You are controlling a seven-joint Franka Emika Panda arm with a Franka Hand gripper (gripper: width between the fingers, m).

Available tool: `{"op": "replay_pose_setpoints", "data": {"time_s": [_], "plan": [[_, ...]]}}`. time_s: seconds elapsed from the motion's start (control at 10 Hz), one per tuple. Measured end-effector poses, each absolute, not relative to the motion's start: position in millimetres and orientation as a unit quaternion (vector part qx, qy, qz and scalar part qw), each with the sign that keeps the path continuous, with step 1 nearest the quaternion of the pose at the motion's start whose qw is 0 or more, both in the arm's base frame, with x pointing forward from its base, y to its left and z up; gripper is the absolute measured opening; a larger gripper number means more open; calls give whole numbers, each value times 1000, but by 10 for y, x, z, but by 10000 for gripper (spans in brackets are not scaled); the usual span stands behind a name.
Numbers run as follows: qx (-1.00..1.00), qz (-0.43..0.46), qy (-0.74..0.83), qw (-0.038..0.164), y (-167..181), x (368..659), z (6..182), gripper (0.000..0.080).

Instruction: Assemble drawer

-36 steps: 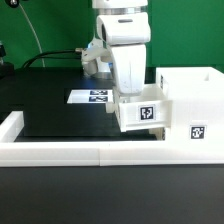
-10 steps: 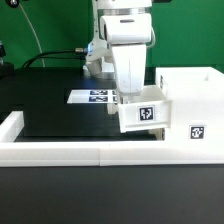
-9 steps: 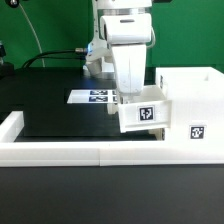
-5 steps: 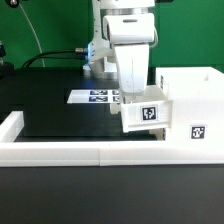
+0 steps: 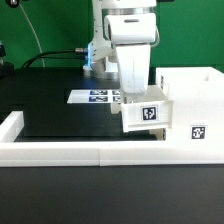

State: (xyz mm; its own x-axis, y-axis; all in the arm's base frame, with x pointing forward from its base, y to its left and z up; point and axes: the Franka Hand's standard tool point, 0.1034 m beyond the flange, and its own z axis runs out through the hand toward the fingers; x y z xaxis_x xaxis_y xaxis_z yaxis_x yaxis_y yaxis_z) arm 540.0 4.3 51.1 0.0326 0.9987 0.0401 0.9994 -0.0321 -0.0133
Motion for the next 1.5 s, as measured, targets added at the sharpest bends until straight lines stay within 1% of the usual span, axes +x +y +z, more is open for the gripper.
{"op": "replay_pose_setpoints", "data": {"time_s": [0.2,0.4,0.9,1.5], "plan": [[-717,-5,-696,22,37,5408,515,44],[-717,7,-697,31,28,5421,511,44],[-713,8,-701,28,18,5426,513,44],[-690,4,-724,15,-34,5450,509,44]]}}
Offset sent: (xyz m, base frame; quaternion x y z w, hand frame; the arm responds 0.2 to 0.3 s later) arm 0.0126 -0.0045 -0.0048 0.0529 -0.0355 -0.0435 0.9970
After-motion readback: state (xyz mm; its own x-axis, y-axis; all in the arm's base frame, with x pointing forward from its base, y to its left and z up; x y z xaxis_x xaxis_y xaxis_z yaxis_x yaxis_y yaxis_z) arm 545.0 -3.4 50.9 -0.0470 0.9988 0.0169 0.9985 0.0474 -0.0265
